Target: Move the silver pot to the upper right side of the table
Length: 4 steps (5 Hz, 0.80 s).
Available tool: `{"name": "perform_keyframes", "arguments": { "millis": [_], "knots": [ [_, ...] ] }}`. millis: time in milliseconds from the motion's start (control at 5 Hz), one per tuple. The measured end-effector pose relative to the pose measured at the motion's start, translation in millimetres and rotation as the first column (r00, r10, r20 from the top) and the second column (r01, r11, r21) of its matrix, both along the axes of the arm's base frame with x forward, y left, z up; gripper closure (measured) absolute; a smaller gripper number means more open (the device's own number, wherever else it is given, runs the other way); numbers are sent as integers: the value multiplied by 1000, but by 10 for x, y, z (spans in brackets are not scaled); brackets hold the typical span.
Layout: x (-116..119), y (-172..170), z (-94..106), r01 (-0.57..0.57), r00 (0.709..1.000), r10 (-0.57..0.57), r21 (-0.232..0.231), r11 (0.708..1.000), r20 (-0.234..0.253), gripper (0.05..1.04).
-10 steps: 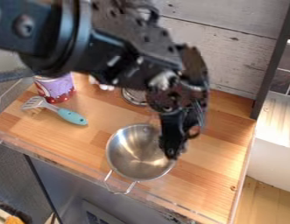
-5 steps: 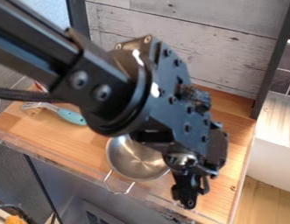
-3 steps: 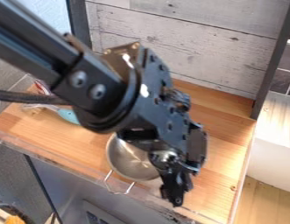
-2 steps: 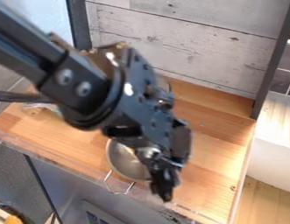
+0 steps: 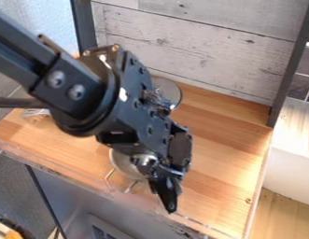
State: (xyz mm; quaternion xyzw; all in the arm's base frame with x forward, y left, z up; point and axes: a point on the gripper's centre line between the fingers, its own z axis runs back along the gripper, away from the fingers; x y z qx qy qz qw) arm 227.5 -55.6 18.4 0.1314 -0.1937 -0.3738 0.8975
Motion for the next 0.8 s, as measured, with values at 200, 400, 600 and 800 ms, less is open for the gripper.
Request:
{"name": "perform_keyframes", "arguments": {
  "millis": [200, 400, 600, 800],
  "knots": [
    [-1, -5, 3, 16, 1000, -16, 5, 1000, -4, 968],
    [-3, -25, 61, 57, 998, -57, 6, 998, 4, 1010],
    [2, -19, 181, 128, 991, -129, 34, 991, 33, 1011],
    [52, 2, 341, 169, 983, -175, 89, 982, 63, 1011]
  ]
}}
